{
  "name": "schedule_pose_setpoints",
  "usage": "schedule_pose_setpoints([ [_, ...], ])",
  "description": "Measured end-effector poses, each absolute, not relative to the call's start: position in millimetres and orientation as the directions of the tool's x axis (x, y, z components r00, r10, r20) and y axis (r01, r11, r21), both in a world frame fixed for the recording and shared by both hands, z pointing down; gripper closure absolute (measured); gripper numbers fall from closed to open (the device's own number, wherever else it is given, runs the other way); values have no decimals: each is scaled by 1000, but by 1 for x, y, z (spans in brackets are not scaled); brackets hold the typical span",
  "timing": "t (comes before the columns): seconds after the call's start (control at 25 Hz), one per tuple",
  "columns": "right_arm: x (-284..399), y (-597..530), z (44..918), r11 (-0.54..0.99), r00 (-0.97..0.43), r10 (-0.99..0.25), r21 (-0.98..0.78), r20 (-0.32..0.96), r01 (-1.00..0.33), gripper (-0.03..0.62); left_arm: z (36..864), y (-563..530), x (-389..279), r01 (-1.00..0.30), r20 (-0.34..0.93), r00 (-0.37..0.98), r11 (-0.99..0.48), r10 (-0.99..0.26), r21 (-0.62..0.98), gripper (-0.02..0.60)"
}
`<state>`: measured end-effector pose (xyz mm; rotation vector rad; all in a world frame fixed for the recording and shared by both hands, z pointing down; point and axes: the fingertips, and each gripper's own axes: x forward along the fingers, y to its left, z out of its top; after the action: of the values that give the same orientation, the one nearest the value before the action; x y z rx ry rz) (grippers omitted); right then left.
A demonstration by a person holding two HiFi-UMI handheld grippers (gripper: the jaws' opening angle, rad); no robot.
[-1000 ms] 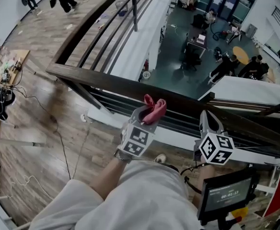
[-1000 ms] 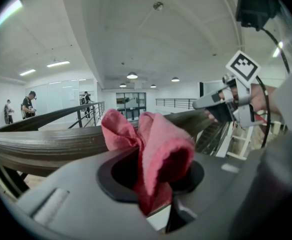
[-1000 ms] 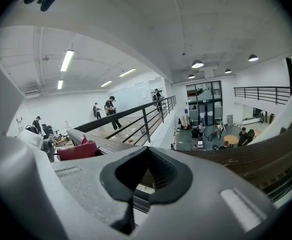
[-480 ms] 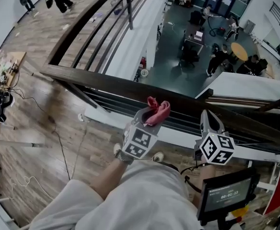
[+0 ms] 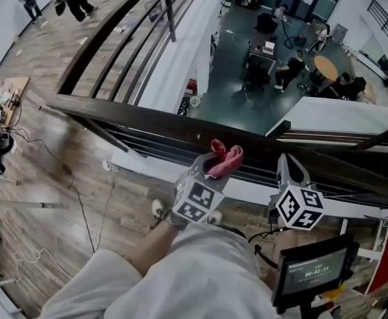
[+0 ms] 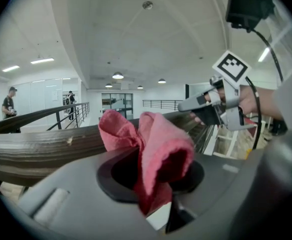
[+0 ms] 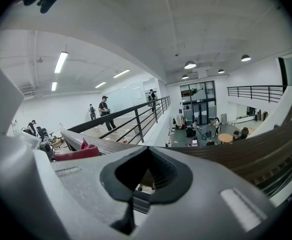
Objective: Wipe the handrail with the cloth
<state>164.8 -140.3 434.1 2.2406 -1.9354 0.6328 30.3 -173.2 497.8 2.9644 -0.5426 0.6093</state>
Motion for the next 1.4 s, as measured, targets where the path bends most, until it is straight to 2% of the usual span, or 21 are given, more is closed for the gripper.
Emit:
schedule_pose_setpoints([
  [0.6,195,-110,447,-192,115,-909,-158,400,-969,591,509,-146,67,-331,367,879,-944,-304,10,454],
  [1.12,217,-91,423,-205,132,-903,-142,408,-968,591,496,-115,120,-229,369,907,-973,-202,30,454],
  [1.28,221,-83,422,-240,163,-901,-148,402,-959,591,483,-106,128,-154,339,933,-985,-118,81,453],
  [1.4,222,-78,419,-261,186,-901,-146,392,-954,591,466,-103,126,-129,286,953,-988,-101,81,451],
])
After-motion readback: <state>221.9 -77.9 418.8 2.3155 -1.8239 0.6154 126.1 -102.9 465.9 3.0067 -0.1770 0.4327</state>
